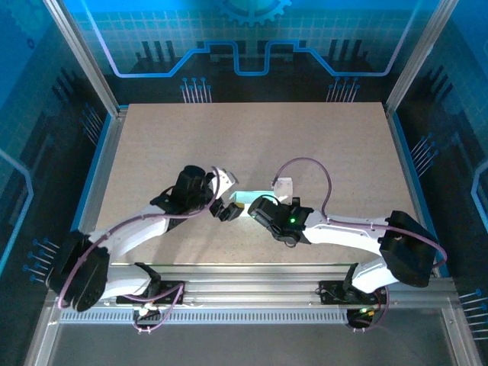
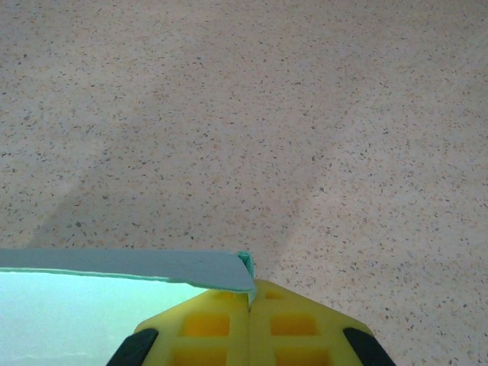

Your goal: Fold the paper box

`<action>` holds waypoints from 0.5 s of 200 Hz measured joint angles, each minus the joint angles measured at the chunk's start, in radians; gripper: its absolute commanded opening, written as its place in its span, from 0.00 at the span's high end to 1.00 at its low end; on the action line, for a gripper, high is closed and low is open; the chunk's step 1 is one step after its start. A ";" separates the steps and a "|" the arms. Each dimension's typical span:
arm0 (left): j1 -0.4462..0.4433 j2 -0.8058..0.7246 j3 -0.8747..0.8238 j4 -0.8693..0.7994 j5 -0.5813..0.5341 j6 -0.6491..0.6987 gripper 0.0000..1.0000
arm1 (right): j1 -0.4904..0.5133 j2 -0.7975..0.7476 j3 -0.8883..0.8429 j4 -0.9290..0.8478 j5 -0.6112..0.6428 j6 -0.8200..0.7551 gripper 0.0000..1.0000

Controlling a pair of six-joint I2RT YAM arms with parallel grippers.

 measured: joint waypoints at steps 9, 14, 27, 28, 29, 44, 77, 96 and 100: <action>-0.002 -0.038 -0.031 0.006 -0.021 -0.050 0.01 | 0.000 0.000 0.000 0.000 -0.001 0.000 1.00; -0.003 -0.057 -0.045 0.007 -0.037 -0.082 0.01 | 0.000 0.000 0.000 0.000 -0.001 -0.001 1.00; -0.005 -0.100 -0.064 -0.008 -0.079 -0.161 0.01 | 0.000 -0.001 0.000 0.000 -0.003 -0.006 1.00; -0.005 -0.105 -0.064 -0.010 -0.083 -0.169 0.01 | -0.001 -0.001 0.000 0.000 -0.004 -0.008 1.00; -0.005 -0.107 -0.064 -0.011 -0.085 -0.173 0.01 | -0.001 -0.001 0.000 0.000 -0.004 -0.008 1.00; -0.005 -0.145 -0.058 -0.051 -0.126 -0.245 0.01 | -0.006 -0.004 0.000 0.003 -0.013 -0.022 1.00; -0.007 -0.166 0.031 -0.220 -0.210 -0.373 0.10 | -0.014 -0.013 -0.002 0.025 -0.048 -0.049 1.00; -0.010 -0.166 0.089 -0.312 -0.223 -0.419 0.24 | -0.020 -0.020 -0.006 0.039 -0.072 -0.064 1.00; -0.012 -0.165 0.099 -0.330 -0.224 -0.413 0.26 | -0.022 -0.021 -0.007 0.043 -0.077 -0.066 1.00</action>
